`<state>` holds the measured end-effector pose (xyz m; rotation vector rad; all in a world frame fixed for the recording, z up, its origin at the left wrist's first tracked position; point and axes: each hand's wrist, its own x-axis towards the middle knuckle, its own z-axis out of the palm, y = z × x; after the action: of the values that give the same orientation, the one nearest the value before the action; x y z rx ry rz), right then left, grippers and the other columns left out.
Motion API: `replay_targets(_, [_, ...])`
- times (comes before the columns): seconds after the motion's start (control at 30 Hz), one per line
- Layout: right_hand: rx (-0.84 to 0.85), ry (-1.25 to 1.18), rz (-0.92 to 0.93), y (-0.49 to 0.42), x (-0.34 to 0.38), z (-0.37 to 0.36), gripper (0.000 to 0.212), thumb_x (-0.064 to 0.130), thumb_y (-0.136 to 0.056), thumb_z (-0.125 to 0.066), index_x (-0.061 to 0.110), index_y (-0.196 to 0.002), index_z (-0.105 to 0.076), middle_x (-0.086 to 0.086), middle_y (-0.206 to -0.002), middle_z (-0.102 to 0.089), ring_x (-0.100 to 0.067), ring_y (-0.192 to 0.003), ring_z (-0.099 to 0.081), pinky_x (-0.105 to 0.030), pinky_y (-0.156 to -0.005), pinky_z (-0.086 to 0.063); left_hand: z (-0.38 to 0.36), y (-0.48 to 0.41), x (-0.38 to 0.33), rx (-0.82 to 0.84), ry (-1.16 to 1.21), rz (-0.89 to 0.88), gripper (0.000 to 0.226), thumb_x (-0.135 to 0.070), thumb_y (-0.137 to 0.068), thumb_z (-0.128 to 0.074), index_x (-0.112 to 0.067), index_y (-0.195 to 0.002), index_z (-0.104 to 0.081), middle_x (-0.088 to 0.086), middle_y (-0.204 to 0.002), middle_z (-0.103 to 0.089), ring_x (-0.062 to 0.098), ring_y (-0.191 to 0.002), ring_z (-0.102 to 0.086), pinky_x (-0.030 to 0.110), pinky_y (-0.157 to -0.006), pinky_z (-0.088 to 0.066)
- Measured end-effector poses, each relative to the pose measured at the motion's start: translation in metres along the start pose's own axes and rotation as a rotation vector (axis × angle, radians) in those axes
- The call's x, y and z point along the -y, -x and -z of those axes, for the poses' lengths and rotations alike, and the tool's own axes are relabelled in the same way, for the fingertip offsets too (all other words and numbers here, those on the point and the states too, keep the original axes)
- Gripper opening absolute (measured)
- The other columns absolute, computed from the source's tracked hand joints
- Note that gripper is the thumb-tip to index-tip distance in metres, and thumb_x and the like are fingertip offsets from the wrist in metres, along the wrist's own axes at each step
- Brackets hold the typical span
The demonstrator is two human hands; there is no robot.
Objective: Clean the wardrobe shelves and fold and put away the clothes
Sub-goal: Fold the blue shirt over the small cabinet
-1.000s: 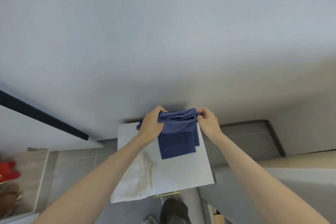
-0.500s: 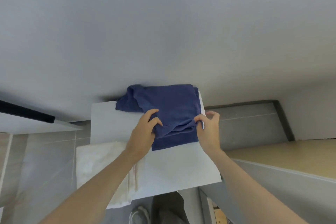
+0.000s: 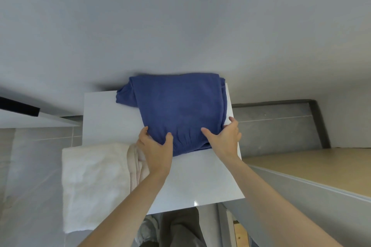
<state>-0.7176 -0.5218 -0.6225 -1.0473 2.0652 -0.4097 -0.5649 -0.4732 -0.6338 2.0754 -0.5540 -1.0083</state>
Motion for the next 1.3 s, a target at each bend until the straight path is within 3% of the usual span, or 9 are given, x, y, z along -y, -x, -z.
replay_targets(0.1, [0.037, 0.013, -0.023, 0.002, 0.0, -0.013, 0.068, 0.021, -0.082, -0.075, 0.008, -0.135, -0.035, -0.01, -0.132, -0.052, -0.032, -0.117, -0.05, -0.045, -0.096, -0.051, -0.006, 0.006, -0.007, 0.079, 0.077, 0.062, 0.08, -0.017, -0.083, -0.074, -0.014, -0.144, -0.022, 0.008, -0.14, -0.045, 0.023, -0.118, -0.052, 0.033, -0.097, -0.047])
replay_targets(0.23, [0.127, 0.016, -0.012, 0.01, 0.003, -0.014, 0.019, 0.014, -0.097, -0.055, 0.005, -0.113, -0.052, -0.007, -0.107, -0.061, -0.02, -0.086, -0.055, -0.017, -0.062, -0.045, -0.006, -0.002, -0.017, 0.111, 0.099, 0.142, 0.09, -0.014, -0.081, -0.076, -0.016, -0.148, -0.016, 0.006, -0.138, -0.047, 0.014, -0.102, -0.048, 0.027, -0.088, -0.042])
replay_targets(0.3, [0.137, -0.053, -0.016, 0.015, 0.007, -0.008, 0.01, 0.015, -0.097, -0.053, 0.007, -0.102, -0.056, -0.004, -0.095, -0.061, -0.019, -0.08, -0.055, -0.014, -0.055, -0.038, 0.001, -0.006, -0.021, 0.156, 0.117, 0.173, 0.092, -0.015, -0.081, -0.076, -0.018, -0.148, -0.013, 0.004, -0.141, -0.043, 0.014, -0.104, -0.045, 0.028, -0.09, -0.042])
replay_targets(0.5, [0.145, -0.273, 0.0, 0.048, 0.042, 0.036, 0.012, 0.019, -0.093, -0.059, 0.009, -0.099, -0.058, -0.004, -0.092, -0.065, -0.016, -0.08, -0.061, -0.022, -0.062, -0.046, 0.047, 0.012, -0.065, 0.234, 0.186, 0.083, 0.097, -0.022, -0.084, -0.073, -0.031, -0.149, -0.002, -0.004, -0.138, -0.044, 0.013, -0.112, -0.05, 0.028, -0.089, -0.043])
replay_targets(0.63, [0.056, -0.447, 0.07, 0.087, 0.096, 0.086, 0.033, 0.022, -0.087, -0.069, 0.013, -0.11, -0.046, -0.001, -0.1, -0.06, -0.015, -0.091, -0.061, -0.023, -0.07, -0.048, 0.094, 0.024, -0.127, 0.353, 0.184, -0.055, 0.075, -0.025, -0.081, -0.076, -0.037, -0.142, -0.033, -0.008, -0.143, -0.042, 0.016, -0.127, -0.047, 0.041, -0.1, -0.048])
replay_targets(0.73, [0.003, -0.554, 0.218, 0.123, 0.146, 0.137, 0.048, 0.023, -0.086, -0.071, 0.025, -0.122, -0.04, 0.0, -0.094, -0.058, -0.014, -0.086, -0.061, -0.027, -0.077, -0.05, 0.129, 0.041, -0.193, 0.461, 0.286, -0.051, 0.043, -0.024, -0.08, -0.077, -0.038, -0.117, -0.059, 0.004, -0.123, -0.06, 0.016, -0.103, -0.064, 0.033, -0.078, -0.058])
replay_targets(0.9, [0.214, -0.627, 0.149, 0.184, 0.193, 0.205, 0.01, 0.015, -0.093, -0.063, 0.018, -0.102, -0.065, -0.009, -0.1, -0.066, -0.014, -0.08, -0.063, -0.025, -0.062, -0.055, 0.179, 0.106, -0.271, 0.545, 0.42, 0.092, 0.021, -0.01, -0.089, -0.066, -0.015, -0.108, -0.062, 0.011, -0.101, -0.065, 0.016, -0.076, -0.064, 0.021, -0.049, -0.053])
replay_targets(1.1, [0.265, -0.647, 0.225, 0.244, 0.198, 0.243, 0.006, 0.013, -0.094, -0.062, 0.014, -0.098, -0.067, -0.003, -0.094, -0.065, -0.013, -0.085, -0.063, -0.023, -0.066, -0.054, 0.229, 0.153, -0.282, 0.624, 0.498, 0.114, 0.009, -0.011, -0.091, -0.064, -0.016, -0.097, -0.065, 0.002, -0.087, -0.067, 0.013, -0.076, -0.064, 0.021, -0.055, -0.056])
replay_targets(1.3, [0.279, -0.661, 0.225, 0.242, 0.208, 0.239, 0.011, 0.008, -0.096, -0.056, 0.009, -0.106, -0.062, -0.002, -0.092, -0.062, -0.012, -0.083, -0.061, -0.02, -0.068, -0.053, 0.228, 0.145, -0.295, 0.591, 0.458, 0.039, 0.026, -0.008, -0.093, -0.061, -0.01, -0.119, -0.06, 0.004, -0.095, -0.065, 0.013, -0.082, -0.063, 0.023, -0.061, -0.056])
